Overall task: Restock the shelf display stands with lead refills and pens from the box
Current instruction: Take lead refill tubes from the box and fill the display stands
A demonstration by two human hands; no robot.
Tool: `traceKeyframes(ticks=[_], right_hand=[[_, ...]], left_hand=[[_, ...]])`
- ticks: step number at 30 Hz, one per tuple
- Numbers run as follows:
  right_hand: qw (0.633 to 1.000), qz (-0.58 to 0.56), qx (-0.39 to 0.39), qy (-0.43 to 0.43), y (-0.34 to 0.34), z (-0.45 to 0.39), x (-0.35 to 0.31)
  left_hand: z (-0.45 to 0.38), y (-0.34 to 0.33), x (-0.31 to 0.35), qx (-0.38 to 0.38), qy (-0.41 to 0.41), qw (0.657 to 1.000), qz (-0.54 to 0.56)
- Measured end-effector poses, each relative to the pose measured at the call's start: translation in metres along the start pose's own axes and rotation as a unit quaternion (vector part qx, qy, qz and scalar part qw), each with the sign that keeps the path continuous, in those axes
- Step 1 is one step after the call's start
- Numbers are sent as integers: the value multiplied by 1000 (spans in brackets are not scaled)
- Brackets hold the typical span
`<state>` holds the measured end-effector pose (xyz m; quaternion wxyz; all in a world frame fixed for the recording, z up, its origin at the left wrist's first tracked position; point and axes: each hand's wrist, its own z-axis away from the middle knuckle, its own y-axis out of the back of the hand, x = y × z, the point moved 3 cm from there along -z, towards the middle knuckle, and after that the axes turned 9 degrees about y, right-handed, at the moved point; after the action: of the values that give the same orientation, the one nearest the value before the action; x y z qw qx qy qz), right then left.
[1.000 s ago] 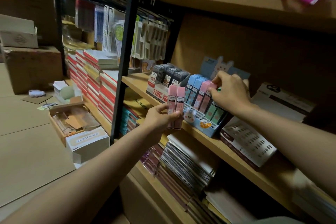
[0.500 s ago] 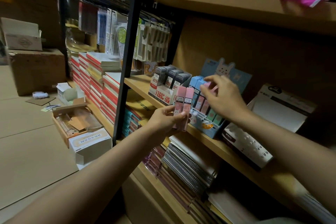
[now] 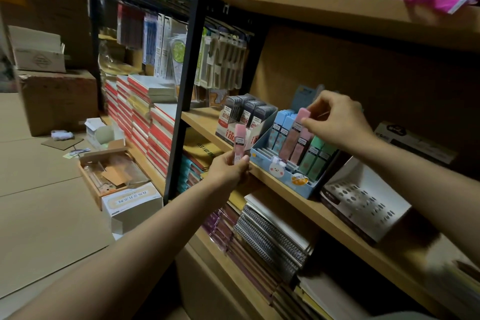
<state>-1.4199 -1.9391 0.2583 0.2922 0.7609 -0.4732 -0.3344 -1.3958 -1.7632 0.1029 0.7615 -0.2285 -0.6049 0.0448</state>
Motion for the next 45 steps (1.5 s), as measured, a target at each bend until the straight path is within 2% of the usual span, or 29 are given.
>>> traceKeyframes(ticks=[4, 8, 13, 23, 30, 32, 36, 37, 40, 43, 45], right_hand=[[999, 41, 2, 30, -8, -5, 4], [998, 54, 11, 29, -15, -7, 7], [998, 61, -4, 33, -25, -6, 8], [994, 107, -13, 3, -38, -14, 12], [984, 168, -55, -4, -37, -17, 13], [987, 152, -50, -1, -33, -19, 13], [997, 24, 59, 53, -19, -6, -2], [998, -12, 42, 48, -19, 0, -5], [994, -80, -78, 4, -31, 20, -9], [991, -99, -87, -8, -38, 26, -6], [990, -115, -85, -16, -33, 23, -3]], left_hand=[[-1, -2, 0, 17, 6, 998, -65], [-5, -7, -1, 4, 8, 998, -65], [-10, -6, -3, 27, -15, 994, -107], [-12, -8, -7, 6, 1, 999, -33], [-13, -15, -12, -10, 4, 999, -36], [-11, -17, -12, -11, -10, 998, -64], [-6, -19, -8, -30, -37, 996, -78], [-4, -21, -7, -38, -43, 995, -77], [-2, -27, -5, -52, -52, 994, -84], [0, -33, -6, -72, -60, 990, -104], [0, -36, -4, -59, -85, 985, -140]])
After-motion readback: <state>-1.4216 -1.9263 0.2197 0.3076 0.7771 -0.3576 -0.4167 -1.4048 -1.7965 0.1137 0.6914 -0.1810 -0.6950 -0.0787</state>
